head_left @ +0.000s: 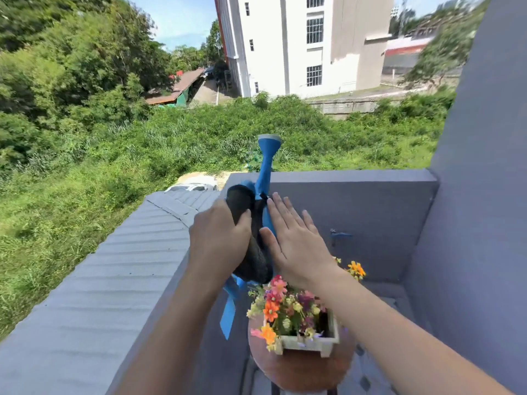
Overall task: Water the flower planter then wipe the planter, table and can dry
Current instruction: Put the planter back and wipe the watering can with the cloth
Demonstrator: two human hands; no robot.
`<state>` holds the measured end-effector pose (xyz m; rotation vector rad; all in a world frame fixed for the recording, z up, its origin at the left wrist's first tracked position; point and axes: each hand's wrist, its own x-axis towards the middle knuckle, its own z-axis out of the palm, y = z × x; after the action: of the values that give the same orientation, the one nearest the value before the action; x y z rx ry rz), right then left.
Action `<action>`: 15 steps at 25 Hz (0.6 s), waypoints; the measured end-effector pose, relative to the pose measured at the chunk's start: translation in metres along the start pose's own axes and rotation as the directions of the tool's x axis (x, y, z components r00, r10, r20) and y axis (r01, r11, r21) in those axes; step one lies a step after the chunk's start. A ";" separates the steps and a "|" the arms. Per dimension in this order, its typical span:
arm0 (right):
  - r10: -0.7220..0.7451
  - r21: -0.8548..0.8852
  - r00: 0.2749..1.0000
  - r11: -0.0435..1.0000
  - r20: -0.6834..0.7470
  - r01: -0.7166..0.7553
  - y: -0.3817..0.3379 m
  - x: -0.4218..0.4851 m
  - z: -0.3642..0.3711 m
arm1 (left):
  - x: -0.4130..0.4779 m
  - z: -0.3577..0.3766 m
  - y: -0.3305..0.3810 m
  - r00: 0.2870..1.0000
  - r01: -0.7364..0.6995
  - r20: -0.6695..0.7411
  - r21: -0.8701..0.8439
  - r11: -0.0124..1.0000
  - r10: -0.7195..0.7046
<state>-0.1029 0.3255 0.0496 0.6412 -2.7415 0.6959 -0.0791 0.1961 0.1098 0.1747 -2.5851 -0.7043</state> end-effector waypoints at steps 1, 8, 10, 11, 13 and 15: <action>0.022 0.004 1.000 1.000 -0.003 -0.022 0.018 -0.008 -0.021 | -0.002 0.008 0.024 1.000 -0.029 -0.007 -0.031 0.999 0.028; 0.208 -0.017 0.977 0.978 0.051 -0.207 0.160 -0.097 -0.085 | -0.058 0.120 0.139 0.992 0.006 0.126 -0.234 0.972 0.024; 0.266 0.008 0.961 0.963 0.068 -0.268 0.199 -0.127 -0.073 | -0.084 0.162 0.153 0.984 0.033 0.177 -0.268 0.963 0.016; 0.297 0.004 0.952 0.955 0.072 -0.298 0.216 -0.141 -0.061 | -0.098 0.184 0.156 0.980 0.044 0.197 -0.280 0.959 0.013; 0.384 0.006 0.920 0.922 0.079 -0.386 0.253 -0.171 -0.022 | -0.127 0.238 0.154 0.966 0.076 0.259 -0.266 0.961 -0.005; 0.476 0.013 0.876 0.878 0.085 -0.478 0.293 -0.202 0.035 | -0.158 0.303 0.136 0.947 0.116 0.320 -0.246 0.962 -0.032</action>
<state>-0.0682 0.6109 -0.1627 -0.0221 -2.9947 0.8307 -0.0776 0.4869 -0.1148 0.0809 -2.7567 -1.1791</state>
